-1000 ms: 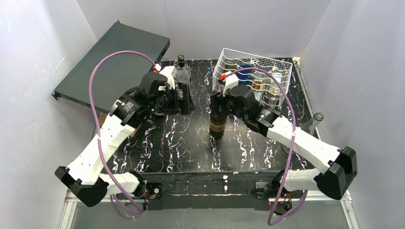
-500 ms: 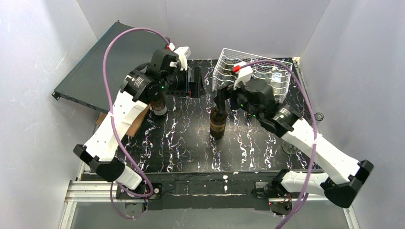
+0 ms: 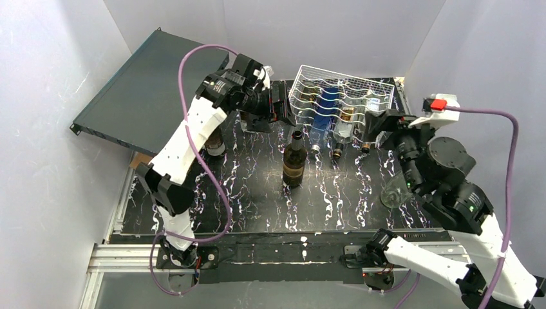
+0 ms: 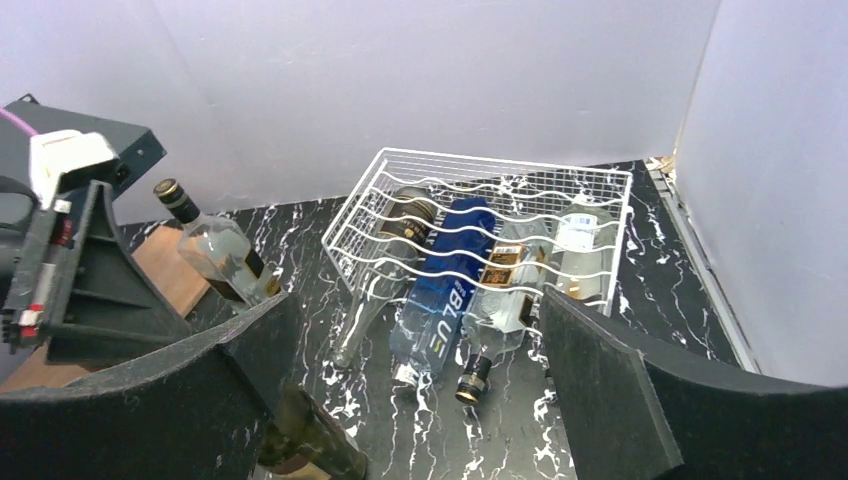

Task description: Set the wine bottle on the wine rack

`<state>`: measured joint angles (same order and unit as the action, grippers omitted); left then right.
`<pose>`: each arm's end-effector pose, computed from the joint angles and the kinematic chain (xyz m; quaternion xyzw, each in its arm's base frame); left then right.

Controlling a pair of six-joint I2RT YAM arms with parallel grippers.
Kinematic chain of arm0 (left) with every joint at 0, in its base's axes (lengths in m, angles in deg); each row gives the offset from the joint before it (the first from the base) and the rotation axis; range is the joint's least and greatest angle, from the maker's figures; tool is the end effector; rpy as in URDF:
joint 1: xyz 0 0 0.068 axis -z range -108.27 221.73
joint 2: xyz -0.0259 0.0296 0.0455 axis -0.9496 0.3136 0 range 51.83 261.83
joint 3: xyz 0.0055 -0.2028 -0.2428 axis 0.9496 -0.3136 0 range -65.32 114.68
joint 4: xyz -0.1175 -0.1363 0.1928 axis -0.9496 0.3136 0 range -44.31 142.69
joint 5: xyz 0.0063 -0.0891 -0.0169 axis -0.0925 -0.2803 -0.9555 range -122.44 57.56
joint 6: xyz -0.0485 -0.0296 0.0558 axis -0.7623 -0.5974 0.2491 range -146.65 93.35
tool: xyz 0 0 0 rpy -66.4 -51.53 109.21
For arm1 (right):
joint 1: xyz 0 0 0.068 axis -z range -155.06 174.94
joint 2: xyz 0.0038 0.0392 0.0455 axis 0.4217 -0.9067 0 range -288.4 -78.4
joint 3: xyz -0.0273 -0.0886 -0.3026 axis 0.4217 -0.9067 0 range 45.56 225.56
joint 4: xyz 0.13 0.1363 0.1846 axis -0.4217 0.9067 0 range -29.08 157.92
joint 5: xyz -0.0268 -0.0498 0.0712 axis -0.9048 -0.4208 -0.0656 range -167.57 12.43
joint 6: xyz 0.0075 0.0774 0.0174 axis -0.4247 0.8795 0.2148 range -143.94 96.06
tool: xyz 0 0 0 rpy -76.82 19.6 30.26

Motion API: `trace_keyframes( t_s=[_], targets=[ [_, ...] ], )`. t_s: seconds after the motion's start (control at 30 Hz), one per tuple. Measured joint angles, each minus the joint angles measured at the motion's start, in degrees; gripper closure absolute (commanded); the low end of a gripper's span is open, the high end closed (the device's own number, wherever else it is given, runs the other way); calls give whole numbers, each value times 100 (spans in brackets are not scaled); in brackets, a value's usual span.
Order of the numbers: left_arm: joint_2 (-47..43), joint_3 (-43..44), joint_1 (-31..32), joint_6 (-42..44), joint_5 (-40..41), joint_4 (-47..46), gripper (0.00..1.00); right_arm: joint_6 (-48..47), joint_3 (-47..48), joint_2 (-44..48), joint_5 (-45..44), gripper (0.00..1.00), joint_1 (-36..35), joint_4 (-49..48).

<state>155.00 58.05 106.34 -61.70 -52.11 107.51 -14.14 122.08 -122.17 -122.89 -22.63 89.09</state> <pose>0.3205 -0.2493 0.4639 0.0666 0.8991 -0.3585 0.2424 0.0997 0.0368 0.5213 0.0653 0.6839 0.0962 0.7203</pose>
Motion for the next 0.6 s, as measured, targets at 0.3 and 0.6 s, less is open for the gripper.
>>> trace_keyframes(
  t_s=[0.3, 0.6],
  targets=[
    [514, -2, -22, -710, -295, -201, 12, 7, -337, -66, -52, 2, 0, 85],
    [428, 142, 1180, 326, 1659, -122, 2, 33, -518, -201, 138, 2, 0, 173]
  ],
)
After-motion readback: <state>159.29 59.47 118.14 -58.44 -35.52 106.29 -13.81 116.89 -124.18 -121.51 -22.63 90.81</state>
